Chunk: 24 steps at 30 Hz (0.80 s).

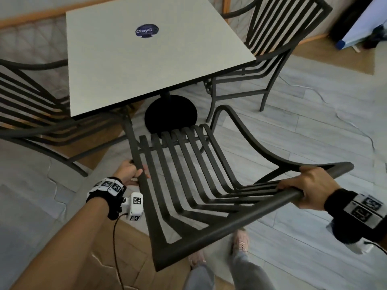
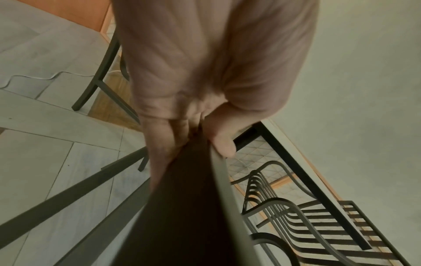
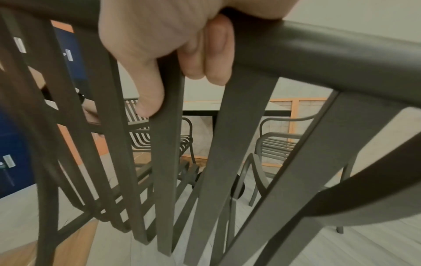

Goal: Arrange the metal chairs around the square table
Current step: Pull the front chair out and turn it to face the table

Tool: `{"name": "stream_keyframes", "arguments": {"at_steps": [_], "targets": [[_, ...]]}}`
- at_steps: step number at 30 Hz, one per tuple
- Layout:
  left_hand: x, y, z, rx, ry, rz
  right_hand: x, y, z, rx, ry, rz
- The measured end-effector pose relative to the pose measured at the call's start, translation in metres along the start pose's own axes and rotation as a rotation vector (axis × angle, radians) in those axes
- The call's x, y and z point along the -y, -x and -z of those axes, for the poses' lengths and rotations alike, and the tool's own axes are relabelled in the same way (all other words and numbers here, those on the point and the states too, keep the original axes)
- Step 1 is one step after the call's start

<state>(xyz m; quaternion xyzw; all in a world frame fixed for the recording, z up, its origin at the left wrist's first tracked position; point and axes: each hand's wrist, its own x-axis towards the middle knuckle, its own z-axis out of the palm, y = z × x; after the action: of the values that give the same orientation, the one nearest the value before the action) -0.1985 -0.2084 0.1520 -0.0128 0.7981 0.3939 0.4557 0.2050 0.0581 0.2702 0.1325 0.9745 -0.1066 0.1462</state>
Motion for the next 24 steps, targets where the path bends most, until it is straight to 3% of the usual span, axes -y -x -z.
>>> {"name": "stream_keyframes", "arguments": {"at_steps": [8, 11, 16, 21, 24], "targets": [[0.011, -0.037, 0.01, 0.162, 0.149, 0.069, 0.033, -0.027, -0.03, -0.127, 0.103, 0.013], [0.015, -0.053, 0.024, 0.228, 0.26, 0.16, 0.043, -0.042, -0.039, -0.066, 0.155, 0.001], [0.036, -0.057, 0.034, 0.273, 0.236, 0.225, 0.054, -0.061, -0.051, 0.006, 0.186, 0.018], [0.041, -0.06, 0.038, 0.301, 0.263, 0.212, 0.064, -0.073, -0.053, 0.011, 0.178, -0.014], [0.033, -0.066, 0.041, 0.271, 0.316, 0.208, 0.073, -0.081, -0.056, 0.111, 0.159, -0.038]]}}
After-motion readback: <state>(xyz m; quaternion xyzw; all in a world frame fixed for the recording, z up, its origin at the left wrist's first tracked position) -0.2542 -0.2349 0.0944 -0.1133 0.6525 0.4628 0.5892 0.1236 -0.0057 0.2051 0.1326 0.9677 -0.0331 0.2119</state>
